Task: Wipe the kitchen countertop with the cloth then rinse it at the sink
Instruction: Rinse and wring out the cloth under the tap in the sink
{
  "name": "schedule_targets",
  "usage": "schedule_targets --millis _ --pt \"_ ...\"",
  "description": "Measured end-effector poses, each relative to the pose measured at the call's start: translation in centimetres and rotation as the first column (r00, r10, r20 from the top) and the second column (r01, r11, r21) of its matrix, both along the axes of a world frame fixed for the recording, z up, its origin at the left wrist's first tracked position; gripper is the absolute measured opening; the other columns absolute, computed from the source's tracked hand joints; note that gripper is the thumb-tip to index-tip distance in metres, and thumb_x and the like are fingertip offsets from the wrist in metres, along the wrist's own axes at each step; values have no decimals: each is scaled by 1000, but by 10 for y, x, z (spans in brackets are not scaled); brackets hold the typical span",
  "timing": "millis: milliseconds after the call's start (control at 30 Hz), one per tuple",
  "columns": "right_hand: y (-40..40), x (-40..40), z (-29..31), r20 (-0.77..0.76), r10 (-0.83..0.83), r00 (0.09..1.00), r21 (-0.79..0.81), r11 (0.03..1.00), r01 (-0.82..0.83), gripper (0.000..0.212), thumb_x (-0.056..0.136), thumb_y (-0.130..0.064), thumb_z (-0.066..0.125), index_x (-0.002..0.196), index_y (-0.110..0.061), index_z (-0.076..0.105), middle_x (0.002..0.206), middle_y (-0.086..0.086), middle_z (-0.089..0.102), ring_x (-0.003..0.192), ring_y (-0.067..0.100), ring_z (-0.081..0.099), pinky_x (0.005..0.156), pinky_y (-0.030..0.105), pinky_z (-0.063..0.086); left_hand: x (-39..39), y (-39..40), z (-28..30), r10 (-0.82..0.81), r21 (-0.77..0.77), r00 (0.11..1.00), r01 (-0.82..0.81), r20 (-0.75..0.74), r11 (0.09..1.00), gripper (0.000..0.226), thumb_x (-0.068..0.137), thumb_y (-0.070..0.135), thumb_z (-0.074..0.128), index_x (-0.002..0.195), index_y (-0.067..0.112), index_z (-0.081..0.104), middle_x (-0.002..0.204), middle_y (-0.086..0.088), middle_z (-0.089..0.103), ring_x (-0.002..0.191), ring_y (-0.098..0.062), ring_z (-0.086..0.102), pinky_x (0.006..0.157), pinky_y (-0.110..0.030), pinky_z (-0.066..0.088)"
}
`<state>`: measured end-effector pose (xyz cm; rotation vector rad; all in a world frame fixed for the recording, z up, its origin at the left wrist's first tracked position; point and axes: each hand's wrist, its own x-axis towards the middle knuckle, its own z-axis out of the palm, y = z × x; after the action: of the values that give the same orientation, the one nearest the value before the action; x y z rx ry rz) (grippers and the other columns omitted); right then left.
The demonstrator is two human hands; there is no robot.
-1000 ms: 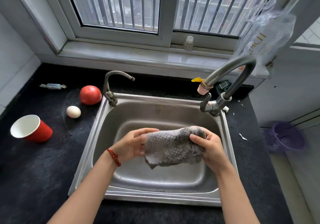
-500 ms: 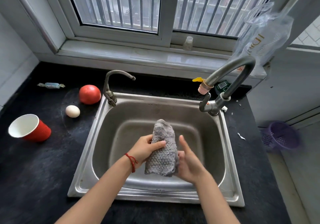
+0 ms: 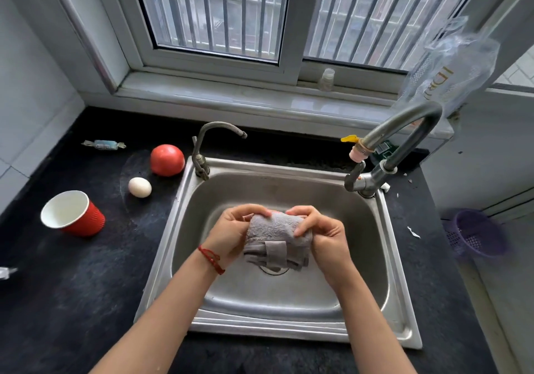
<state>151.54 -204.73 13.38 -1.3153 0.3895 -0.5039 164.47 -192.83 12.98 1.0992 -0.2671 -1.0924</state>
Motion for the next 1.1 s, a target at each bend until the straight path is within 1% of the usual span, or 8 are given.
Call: schedule_targets --millis 200,433,533,600,667,767,933,1100 --pt "5 3 2 -65 -5 998 1 1000 5 55 58 31 43 43 -18 63 82 1 71 90 24 62 79 33 51 0 17 4 -144 -36 950 140 -276 989 35 81 24 44 101 5 65 88 -9 73 81 -22 66 76 -33 50" --pt "-3 0 -1 -125 4 992 124 992 11 49 67 27 46 54 -14 70 78 2 74 83 26 65 70 30 55 -24 17 6 -119 186 992 110 37 976 52 61 21 75 107 7 58 85 -6 66 66 -14 66 50 -23 52" --pt "-16 -14 0 -56 192 980 424 893 -150 30 65 -11 62 94 -10 71 94 12 73 89 28 65 79 35 52 -39 16 -4 47 189 983 -82 179 979 45 52 20 79 93 12 61 82 -4 66 72 -14 64 61 -23 55" --pt "-23 -23 -7 -149 327 933 457 860 -228 67 57 -44 73 116 -14 62 108 13 70 99 29 65 89 44 47 -56 13 -6 174 183 943 -231 283 955 39 55 14 80 89 14 60 81 -3 65 72 -9 63 66 -20 53" --pt "-19 -32 -12 -255 425 869 412 860 -300 73 64 -56 66 122 -12 57 117 18 66 108 36 62 95 53 46 -77 7 -4 284 195 884 -373 371 907 35 63 -1 78 86 16 58 78 0 63 65 3 62 64 -11 51" --pt "-15 -44 -15 -324 444 835 394 866 -308 66 66 -43 75 114 -3 57 111 29 65 104 45 61 91 60 48 -113 -2 -3 424 209 784 -556 453 805 37 65 -8 75 86 16 56 76 3 63 61 10 60 60 -6 47" --pt "-10 -58 -7 -360 405 840 294 904 -310 8 78 -9 68 84 -5 66 74 10 67 65 18 65 56 28 53 -160 11 -3 647 225 703 -709 296 668 29 72 1 72 98 8 59 90 -9 68 84 -18 65 77 -28 53" --pt "30 -56 5 -306 558 771 301 825 -477 13 71 -3 73 82 -7 67 70 6 68 61 16 63 62 31 51 -190 69 18 693 272 708 -700 140 660 14 78 12 69 91 12 64 77 0 70 68 -14 66 62 -29 55"
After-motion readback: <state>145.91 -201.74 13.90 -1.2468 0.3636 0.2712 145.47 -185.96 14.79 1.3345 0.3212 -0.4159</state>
